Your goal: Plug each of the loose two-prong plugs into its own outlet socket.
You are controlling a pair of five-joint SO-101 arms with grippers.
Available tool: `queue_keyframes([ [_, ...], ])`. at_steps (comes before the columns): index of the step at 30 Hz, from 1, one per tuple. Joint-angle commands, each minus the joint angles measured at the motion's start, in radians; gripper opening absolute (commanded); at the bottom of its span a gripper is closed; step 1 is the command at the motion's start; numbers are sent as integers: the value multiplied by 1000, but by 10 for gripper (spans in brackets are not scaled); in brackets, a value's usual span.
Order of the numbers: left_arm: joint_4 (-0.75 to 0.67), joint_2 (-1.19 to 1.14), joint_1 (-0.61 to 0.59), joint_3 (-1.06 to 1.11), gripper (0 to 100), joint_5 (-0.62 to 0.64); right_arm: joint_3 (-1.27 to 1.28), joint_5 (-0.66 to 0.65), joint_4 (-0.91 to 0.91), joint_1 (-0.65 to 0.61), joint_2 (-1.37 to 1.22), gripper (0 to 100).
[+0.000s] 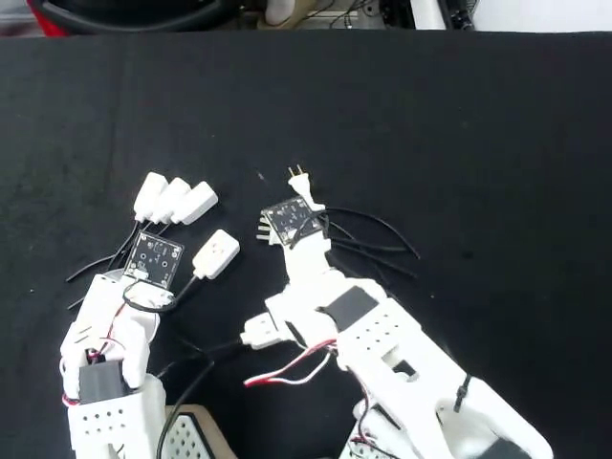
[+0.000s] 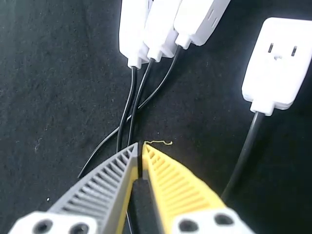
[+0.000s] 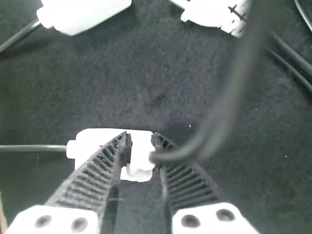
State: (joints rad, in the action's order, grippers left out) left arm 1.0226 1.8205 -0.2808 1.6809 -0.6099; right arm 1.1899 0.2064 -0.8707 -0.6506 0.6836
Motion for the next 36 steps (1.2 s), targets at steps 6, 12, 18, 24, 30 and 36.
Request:
queue_keyframes([
  [6, -3, 2, -7, 16, 33, -3, 234, -17, -84, -21, 441, 15],
  [12, -3, 2, -7, 16, 33, -3, 398, -55, -78, -95, 736, 16],
  [18, -3, 2, -7, 16, 33, -3, 506, -115, -118, -87, 946, 16],
  [24, -3, 2, -7, 16, 33, -3, 503, -114, -176, -87, 1015, 14],
  [30, -3, 2, -7, 16, 33, -3, 503, -114, -209, -87, 1021, 15],
  [36, -3, 2, -7, 16, 33, -3, 499, -117, -216, -89, 1023, 16],
])
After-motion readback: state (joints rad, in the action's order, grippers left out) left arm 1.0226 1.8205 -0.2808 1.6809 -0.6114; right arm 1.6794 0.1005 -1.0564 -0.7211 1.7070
